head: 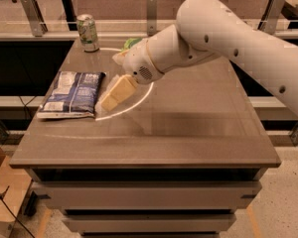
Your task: Pick blue chip bag
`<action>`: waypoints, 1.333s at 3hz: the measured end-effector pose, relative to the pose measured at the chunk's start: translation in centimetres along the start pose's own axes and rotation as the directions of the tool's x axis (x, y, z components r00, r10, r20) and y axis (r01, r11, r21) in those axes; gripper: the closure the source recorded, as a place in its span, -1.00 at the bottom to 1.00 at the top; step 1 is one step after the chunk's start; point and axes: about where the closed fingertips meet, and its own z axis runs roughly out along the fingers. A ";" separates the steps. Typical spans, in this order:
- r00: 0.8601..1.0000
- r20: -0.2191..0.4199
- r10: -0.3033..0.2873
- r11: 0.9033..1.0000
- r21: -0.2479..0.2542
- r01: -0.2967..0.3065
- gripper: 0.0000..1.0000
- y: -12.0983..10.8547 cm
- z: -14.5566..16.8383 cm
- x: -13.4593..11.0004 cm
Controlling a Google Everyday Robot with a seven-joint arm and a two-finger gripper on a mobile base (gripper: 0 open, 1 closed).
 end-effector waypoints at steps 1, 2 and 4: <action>0.998 0.066 -0.004 0.999 -0.035 0.006 -1.00 -0.1 3.7 -1.4; 0.993 0.118 0.006 0.997 -0.074 0.003 -1.00 -0.2 7.4 -2.1; 0.990 0.136 0.034 0.989 -0.150 -0.013 -0.65 -0.2 13.2 -1.4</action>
Offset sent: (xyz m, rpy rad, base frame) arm 0.0239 0.1074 -0.0407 0.1798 0.0569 0.1037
